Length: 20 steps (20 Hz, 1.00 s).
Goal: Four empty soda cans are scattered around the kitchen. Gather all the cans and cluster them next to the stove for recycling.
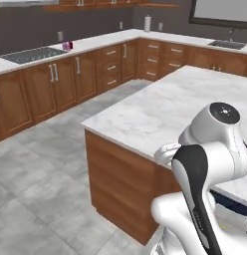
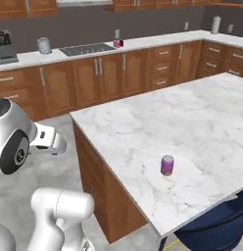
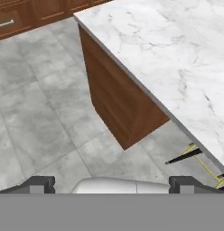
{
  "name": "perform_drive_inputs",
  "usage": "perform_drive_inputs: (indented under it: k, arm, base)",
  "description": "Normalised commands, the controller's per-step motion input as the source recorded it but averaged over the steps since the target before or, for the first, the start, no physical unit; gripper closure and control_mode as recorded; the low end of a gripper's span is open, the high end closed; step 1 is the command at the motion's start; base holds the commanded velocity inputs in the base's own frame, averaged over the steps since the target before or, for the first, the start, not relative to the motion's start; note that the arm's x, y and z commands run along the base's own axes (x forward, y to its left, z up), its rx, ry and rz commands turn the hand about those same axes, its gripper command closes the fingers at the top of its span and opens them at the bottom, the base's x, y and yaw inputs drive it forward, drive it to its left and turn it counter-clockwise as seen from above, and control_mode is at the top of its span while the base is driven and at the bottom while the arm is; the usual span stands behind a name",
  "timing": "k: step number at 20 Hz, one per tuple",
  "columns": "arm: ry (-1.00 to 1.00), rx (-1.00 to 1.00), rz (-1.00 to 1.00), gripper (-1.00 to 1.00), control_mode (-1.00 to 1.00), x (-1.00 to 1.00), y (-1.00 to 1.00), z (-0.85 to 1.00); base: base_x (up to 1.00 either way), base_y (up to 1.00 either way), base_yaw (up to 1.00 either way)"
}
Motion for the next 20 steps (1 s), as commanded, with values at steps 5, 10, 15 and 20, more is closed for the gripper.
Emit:
perform_drive_inputs:
  k: [5, 10, 15, 20]
  arm:
    - [0.00, 0.00, 0.00, -1.00, 1.00, 0.00, 0.00, 0.00]
    - [0.00, 0.00, 0.00, -1.00, 1.00, 0.00, 0.00, 0.00]
    - [0.00, 0.00, 0.00, -1.00, 1.00, 0.00, 0.00, 0.00]
    - [0.00, 0.00, 0.00, -1.00, 1.00, 0.00, 0.00, 0.00]
  base:
    - [-0.06, 0.00, -0.50]
    - [-0.01, 0.00, -0.50]
    - [0.00, 0.06, -0.48]
    - [0.00, 0.12, -0.46]
